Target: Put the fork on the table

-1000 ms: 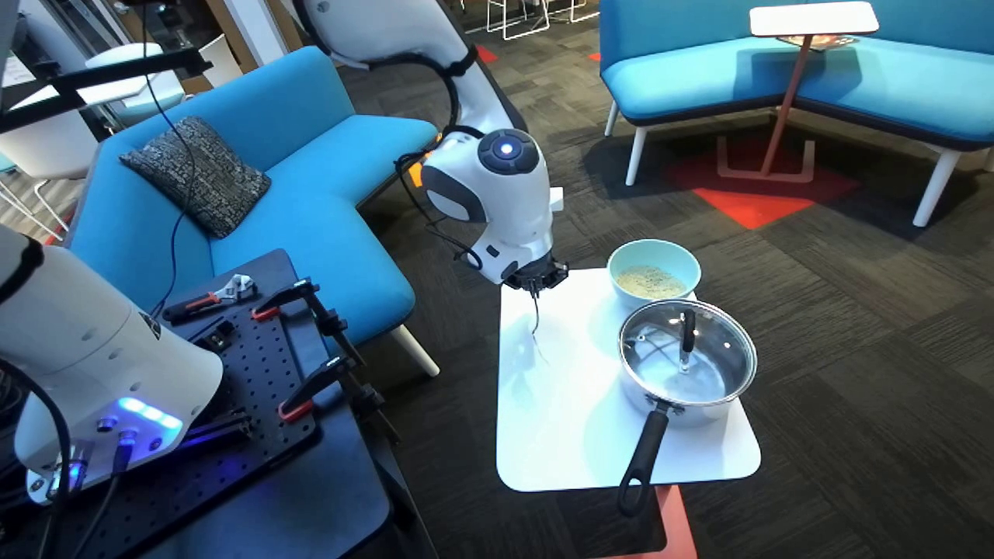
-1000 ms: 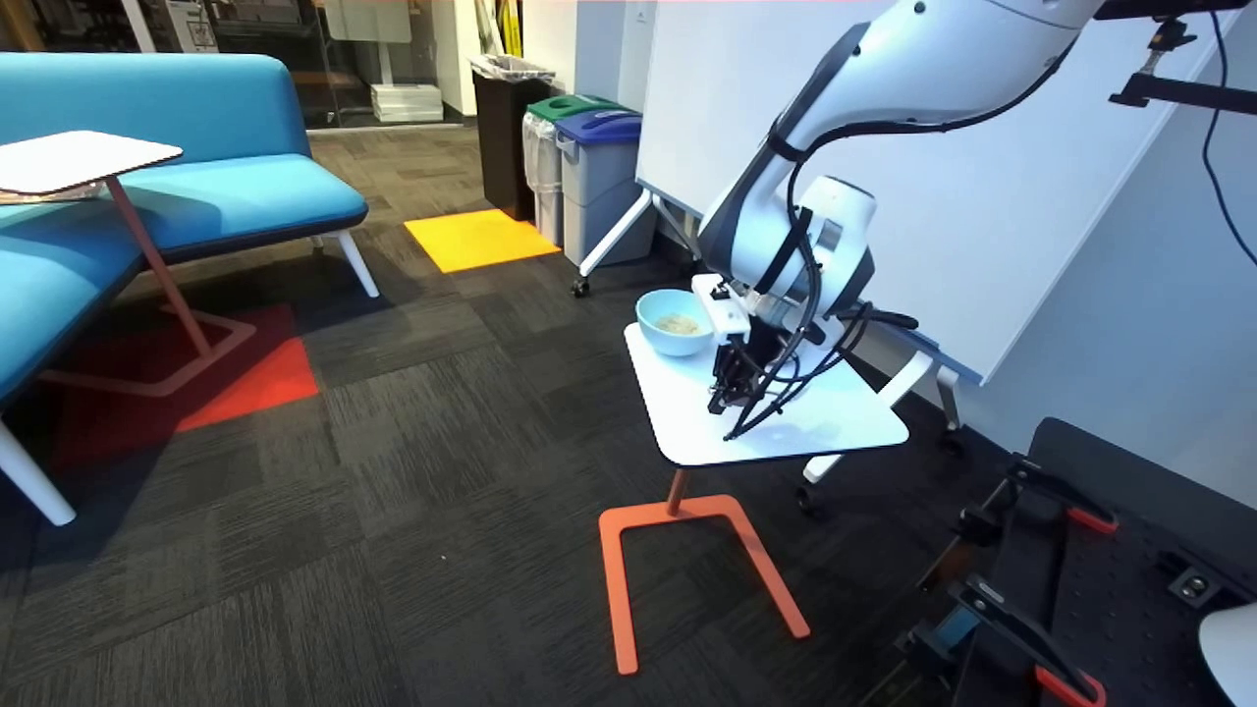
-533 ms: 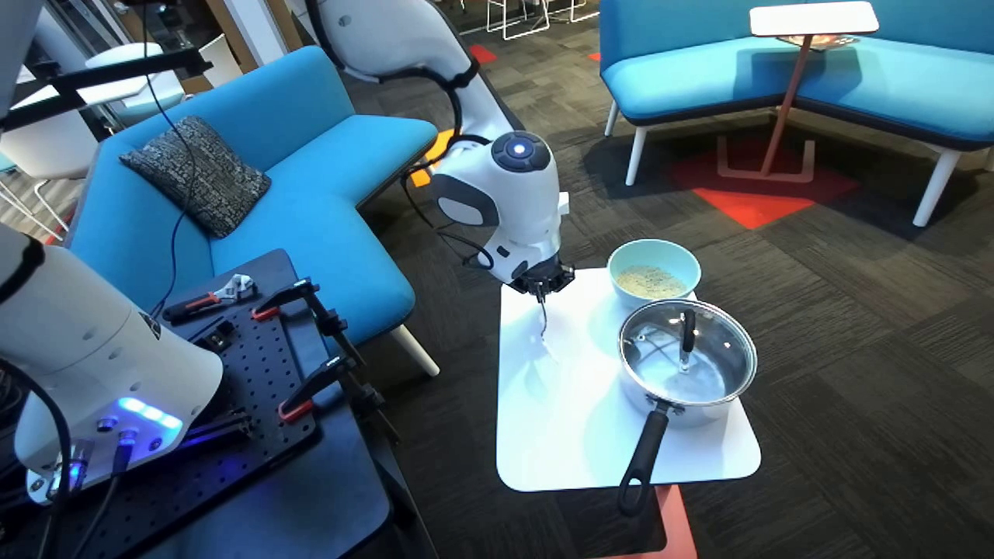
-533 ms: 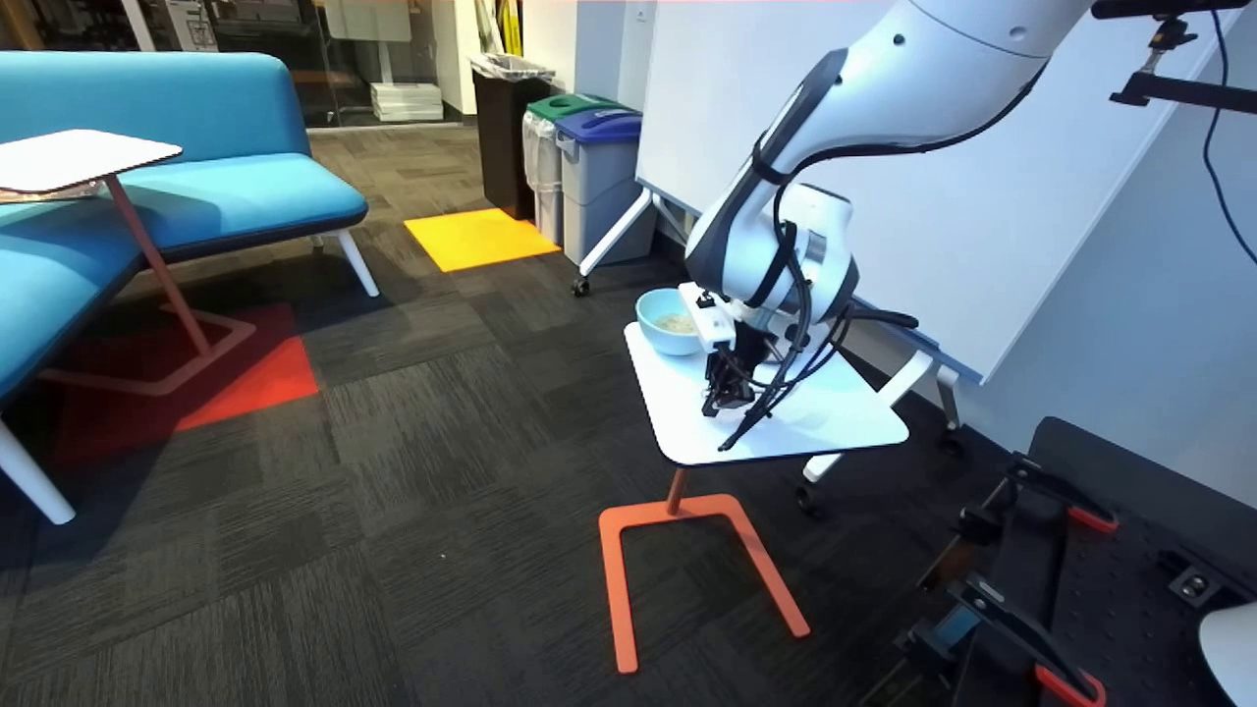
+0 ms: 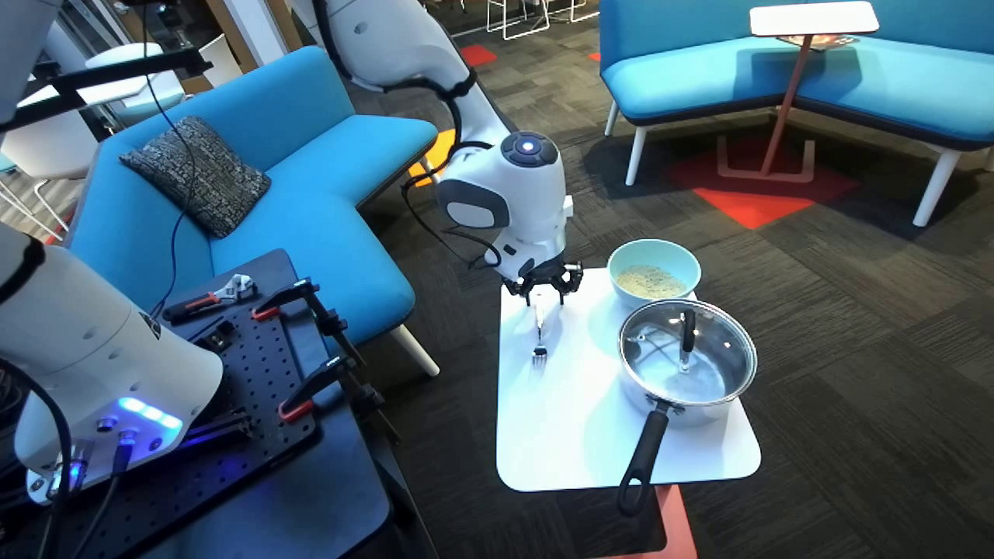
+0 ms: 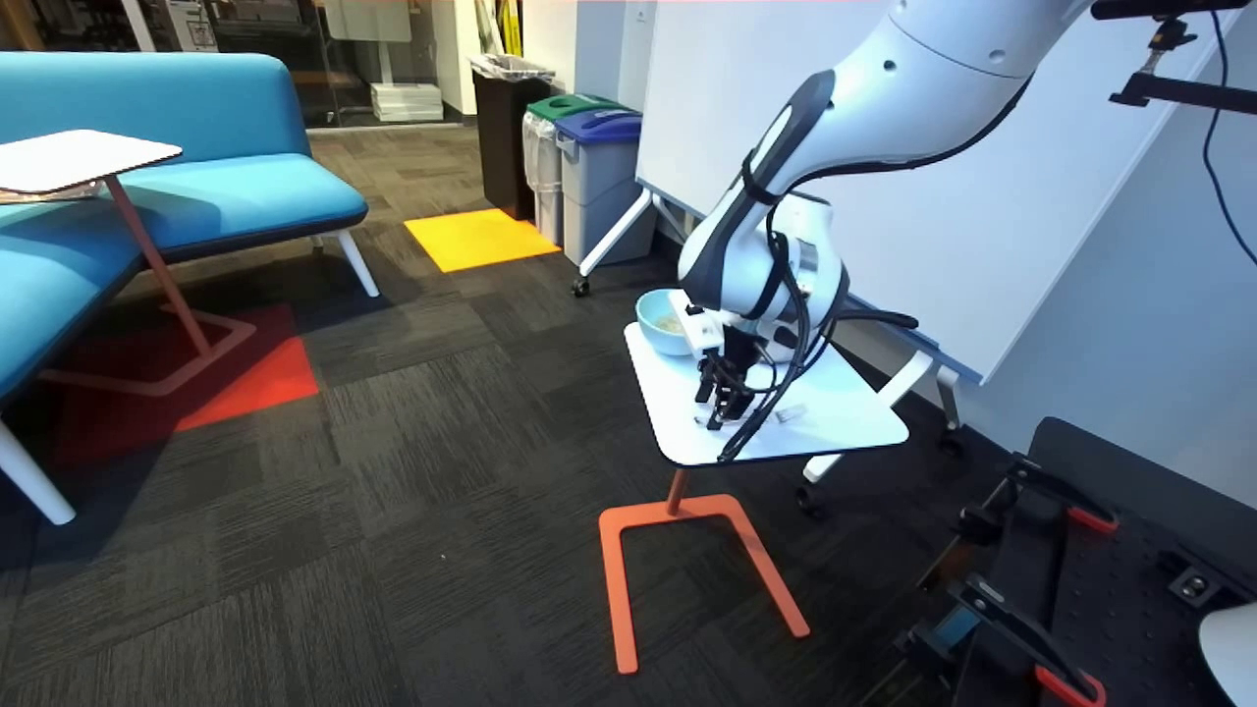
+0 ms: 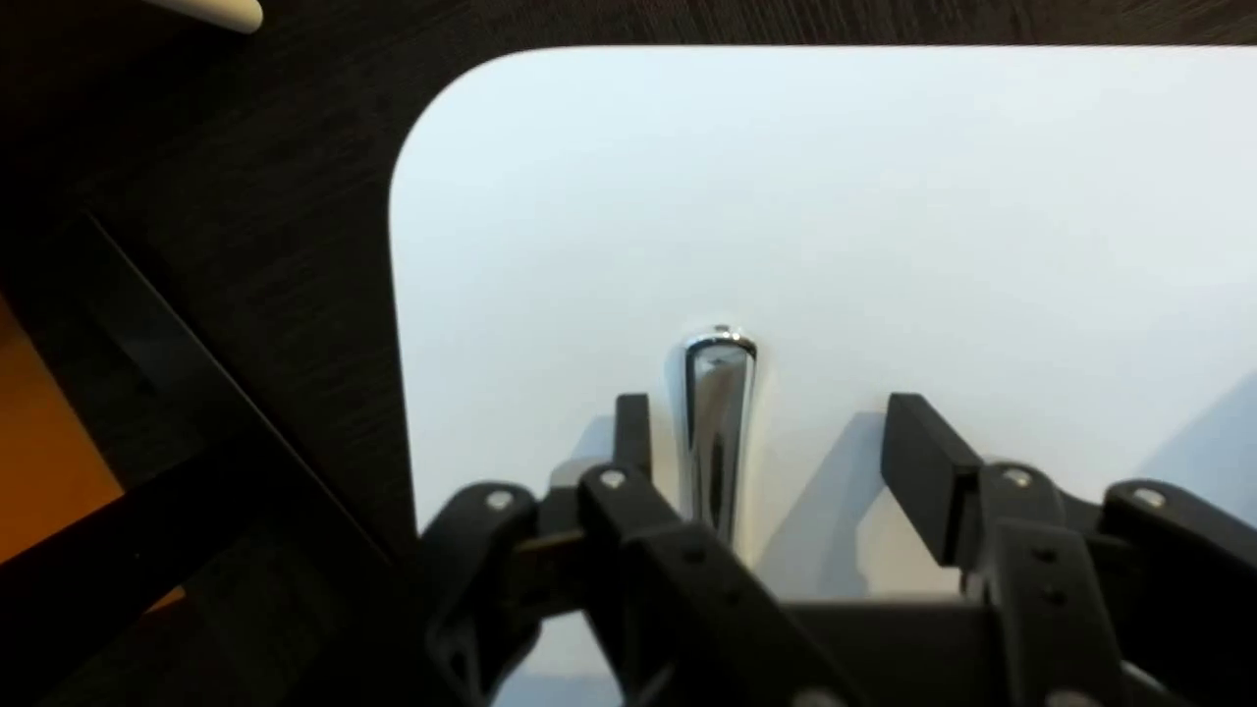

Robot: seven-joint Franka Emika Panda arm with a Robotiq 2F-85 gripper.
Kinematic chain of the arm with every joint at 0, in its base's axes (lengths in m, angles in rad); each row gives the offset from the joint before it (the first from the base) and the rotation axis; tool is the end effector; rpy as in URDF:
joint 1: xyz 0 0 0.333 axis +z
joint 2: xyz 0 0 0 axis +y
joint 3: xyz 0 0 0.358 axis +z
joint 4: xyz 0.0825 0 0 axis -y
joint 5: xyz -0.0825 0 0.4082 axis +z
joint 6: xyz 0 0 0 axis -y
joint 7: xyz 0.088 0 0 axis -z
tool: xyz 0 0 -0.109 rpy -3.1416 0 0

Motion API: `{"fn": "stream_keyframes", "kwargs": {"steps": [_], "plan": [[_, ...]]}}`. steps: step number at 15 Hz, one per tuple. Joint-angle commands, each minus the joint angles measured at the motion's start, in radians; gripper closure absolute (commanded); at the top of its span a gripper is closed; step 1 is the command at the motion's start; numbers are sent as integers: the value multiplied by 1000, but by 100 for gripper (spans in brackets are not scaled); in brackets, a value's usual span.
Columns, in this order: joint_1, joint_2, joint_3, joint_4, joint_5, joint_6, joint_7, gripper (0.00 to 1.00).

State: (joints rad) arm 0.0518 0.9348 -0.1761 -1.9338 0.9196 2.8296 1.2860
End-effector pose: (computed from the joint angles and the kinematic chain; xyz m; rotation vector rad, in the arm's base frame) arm 0.5881 -0.1188 0.0042 -1.3429 2.6990 0.0759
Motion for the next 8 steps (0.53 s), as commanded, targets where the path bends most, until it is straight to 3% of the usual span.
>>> {"fn": "stream_keyframes", "kwargs": {"steps": [1, 8], "plan": [[-1, -39, -5, -20, -39, 8, 32, 4], [-28, -265, -21, -212, -135, -37, -34, 0]]}}
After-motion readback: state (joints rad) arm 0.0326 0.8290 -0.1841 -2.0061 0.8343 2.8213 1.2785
